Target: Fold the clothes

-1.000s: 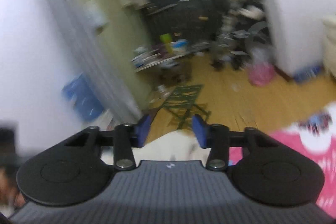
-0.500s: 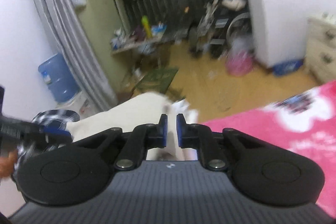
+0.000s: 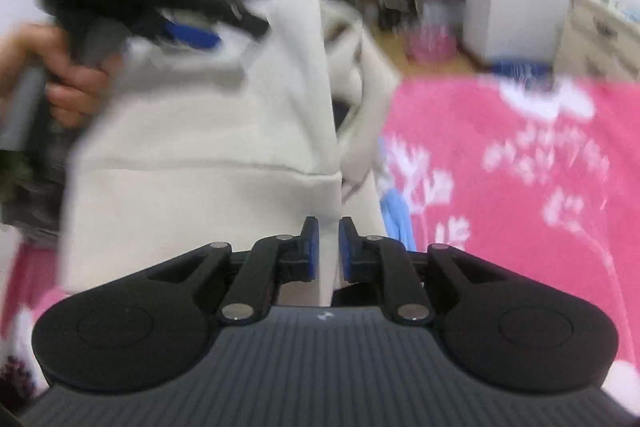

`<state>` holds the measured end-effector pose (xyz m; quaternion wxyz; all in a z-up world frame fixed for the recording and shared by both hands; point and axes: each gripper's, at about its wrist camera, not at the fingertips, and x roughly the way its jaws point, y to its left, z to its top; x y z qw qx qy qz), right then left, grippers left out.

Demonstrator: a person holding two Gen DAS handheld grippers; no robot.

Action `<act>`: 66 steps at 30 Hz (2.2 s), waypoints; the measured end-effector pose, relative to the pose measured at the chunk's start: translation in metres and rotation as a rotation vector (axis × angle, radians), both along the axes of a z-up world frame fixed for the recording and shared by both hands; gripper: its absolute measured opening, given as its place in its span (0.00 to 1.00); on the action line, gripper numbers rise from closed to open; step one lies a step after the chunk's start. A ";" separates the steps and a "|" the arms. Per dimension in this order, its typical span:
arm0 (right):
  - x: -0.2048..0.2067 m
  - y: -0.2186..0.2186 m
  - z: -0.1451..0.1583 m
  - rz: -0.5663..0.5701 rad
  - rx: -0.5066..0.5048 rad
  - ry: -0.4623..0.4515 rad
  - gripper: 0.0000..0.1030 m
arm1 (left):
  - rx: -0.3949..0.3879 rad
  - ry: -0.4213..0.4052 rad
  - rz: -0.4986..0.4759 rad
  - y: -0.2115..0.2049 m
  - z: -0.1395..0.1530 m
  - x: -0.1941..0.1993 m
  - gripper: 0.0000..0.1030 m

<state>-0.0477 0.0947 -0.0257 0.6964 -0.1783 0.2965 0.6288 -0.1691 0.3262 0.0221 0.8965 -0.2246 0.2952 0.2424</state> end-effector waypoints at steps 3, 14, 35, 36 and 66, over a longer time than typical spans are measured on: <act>-0.020 -0.017 0.017 0.125 0.044 -0.007 0.11 | 0.063 -0.027 -0.047 -0.005 0.008 0.017 0.76; -0.029 0.002 -0.010 0.041 0.043 0.083 0.15 | -0.001 0.038 0.013 0.021 0.003 0.057 0.82; 0.002 -0.112 0.150 -0.124 -0.089 -0.231 0.35 | -0.067 -0.273 -0.079 -0.138 0.085 -0.102 0.99; 0.000 -0.121 0.173 -0.150 -0.076 -0.255 0.41 | -0.065 -0.291 -0.076 -0.149 0.094 -0.102 1.00; -0.073 -0.123 0.093 -0.381 -0.273 -0.129 0.98 | -0.078 0.050 0.306 -0.209 0.042 -0.082 1.00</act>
